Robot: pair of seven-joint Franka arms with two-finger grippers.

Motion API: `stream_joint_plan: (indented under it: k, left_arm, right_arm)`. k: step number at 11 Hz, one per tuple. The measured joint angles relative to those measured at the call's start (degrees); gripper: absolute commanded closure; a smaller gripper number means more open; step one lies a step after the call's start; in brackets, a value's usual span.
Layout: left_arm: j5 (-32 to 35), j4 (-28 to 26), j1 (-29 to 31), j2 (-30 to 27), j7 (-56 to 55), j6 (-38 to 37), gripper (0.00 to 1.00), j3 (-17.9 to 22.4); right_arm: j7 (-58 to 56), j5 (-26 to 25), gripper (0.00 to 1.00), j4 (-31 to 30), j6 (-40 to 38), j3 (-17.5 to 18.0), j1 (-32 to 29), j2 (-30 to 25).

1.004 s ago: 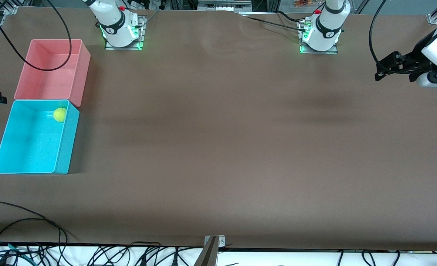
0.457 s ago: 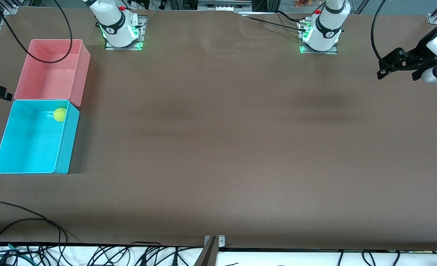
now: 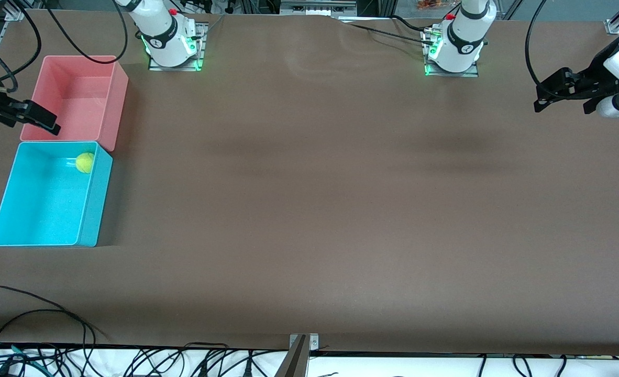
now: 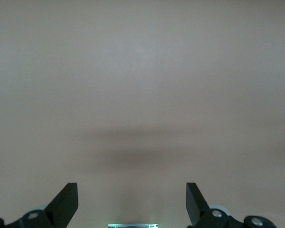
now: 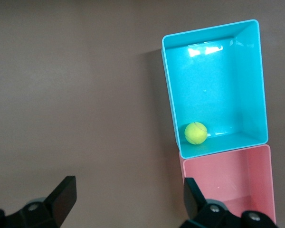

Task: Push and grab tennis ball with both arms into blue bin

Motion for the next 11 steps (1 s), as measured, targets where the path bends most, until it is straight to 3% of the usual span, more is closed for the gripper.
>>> stream_joint_plan:
  k: [9, 11]
  left_arm:
    - [0.0, 0.0, -0.2, 0.0, 0.0, 0.0, 0.00, -0.8]
    - [0.0, 0.0, -0.2, 0.0, 0.0, -0.4, 0.00, -0.9]
  right_arm:
    - [0.8, 2.9, 0.00, 2.1, -4.1, -1.1, -0.1, -1.4]
    - [-3.7, 2.4, 0.00, 3.1, -6.2, -0.9, -0.1, -1.6]
